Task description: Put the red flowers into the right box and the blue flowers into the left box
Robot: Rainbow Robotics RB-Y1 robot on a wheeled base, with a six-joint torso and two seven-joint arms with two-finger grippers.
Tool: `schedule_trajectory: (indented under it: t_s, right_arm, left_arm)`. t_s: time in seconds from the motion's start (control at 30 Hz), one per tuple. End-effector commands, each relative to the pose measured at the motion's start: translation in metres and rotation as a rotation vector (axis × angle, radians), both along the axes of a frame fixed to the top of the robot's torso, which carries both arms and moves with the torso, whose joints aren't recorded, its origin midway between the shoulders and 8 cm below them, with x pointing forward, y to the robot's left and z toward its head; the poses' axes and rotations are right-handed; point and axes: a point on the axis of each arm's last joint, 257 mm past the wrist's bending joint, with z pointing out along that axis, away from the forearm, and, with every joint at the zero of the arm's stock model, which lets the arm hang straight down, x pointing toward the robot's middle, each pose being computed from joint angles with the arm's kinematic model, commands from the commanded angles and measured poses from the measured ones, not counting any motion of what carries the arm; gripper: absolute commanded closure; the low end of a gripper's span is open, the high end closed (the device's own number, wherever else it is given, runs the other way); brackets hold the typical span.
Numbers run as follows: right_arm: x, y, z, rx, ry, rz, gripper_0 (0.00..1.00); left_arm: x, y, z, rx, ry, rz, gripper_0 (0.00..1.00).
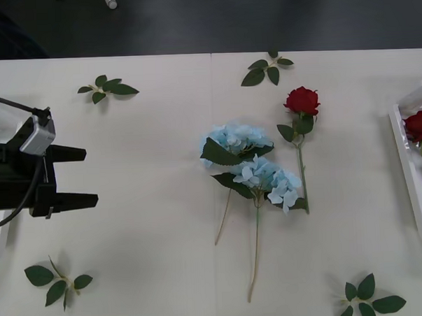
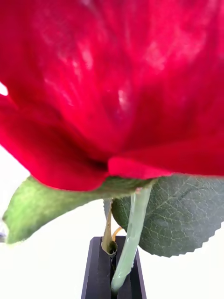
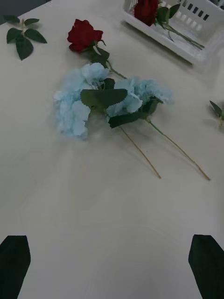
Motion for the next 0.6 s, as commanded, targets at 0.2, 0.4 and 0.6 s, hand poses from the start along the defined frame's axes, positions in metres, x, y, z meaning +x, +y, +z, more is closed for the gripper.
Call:
schedule_trajectory:
  t_s: [0.2, 0.4, 0.6]
  right_arm:
    - [-0.017, -0.069, 0.032, -0.174, 0.009, 0.084, 1.0]
    - [-0.023, -0.108, 0.025, -0.264, 0.036, 0.104, 1.0]
    - [-0.036, -0.14, -0.002, -0.323, 0.098, 0.107, 1.0]
  left_arm:
    - [0.007, 0.035, -0.002, 0.042, -0.103, -0.054, 0.0]
    - [0.001, 0.055, -0.01, 0.029, -0.028, -0.053, 0.0]
    - [-0.001, 0.059, -0.006, 0.017, -0.024, -0.061, 0.0]
